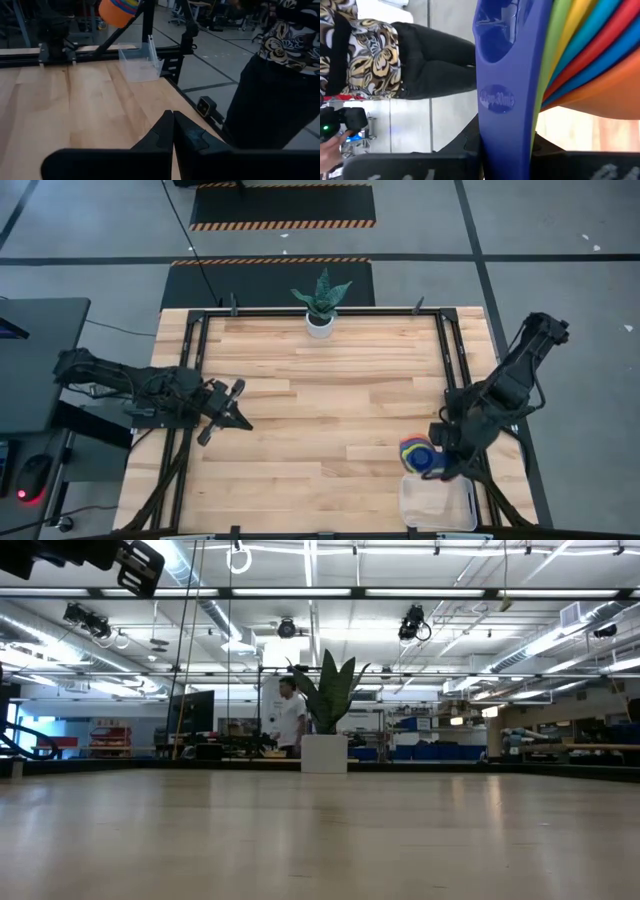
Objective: Nest measuring cups in basket
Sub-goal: Put the nested measuring cups into the transparent bin
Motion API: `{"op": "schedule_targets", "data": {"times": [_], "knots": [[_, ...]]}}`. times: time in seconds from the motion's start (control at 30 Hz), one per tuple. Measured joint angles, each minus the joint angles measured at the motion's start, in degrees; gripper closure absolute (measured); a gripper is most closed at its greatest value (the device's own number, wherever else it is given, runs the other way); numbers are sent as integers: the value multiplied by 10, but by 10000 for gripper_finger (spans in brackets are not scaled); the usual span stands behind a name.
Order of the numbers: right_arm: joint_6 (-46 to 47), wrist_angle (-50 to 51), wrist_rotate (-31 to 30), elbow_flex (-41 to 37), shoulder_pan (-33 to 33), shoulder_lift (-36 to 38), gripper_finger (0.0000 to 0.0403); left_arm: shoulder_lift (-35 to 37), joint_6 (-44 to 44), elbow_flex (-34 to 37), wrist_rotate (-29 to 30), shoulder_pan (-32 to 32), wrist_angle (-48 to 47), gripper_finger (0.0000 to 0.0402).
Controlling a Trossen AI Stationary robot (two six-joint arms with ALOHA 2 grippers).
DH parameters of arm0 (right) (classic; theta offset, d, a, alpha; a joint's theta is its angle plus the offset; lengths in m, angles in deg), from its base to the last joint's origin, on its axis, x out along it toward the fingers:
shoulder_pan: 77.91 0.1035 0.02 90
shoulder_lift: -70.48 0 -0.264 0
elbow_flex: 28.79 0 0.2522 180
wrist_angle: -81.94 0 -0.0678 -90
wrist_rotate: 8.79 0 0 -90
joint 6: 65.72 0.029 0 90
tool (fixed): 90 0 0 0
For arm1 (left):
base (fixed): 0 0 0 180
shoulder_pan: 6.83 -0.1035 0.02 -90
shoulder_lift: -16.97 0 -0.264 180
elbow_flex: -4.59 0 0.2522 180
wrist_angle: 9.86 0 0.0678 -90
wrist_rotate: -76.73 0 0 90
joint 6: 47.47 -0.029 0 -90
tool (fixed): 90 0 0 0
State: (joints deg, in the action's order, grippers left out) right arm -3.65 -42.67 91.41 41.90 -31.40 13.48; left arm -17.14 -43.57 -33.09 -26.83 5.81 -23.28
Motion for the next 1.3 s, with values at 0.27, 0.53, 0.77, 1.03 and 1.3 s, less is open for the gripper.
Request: {"op": "schedule_targets", "data": {"times": [0.27,0.53,0.77,1.03,1.3], "knots": [[56,-61,-2,-70,45,4,348,0,38,0,0,5,4,388],[126,-223,5,-162,91,4,348,0,45,0,15,5,18,388],[158,-368,-60,-235,125,4,349,0,45,0,15,5,23,388],[194,-423,-94,-279,169,-14,349,0,60,0,15,5,27,388],[200,-460,-107,-280,192,-57,349,0,61,0,17,5,28,388]]}}
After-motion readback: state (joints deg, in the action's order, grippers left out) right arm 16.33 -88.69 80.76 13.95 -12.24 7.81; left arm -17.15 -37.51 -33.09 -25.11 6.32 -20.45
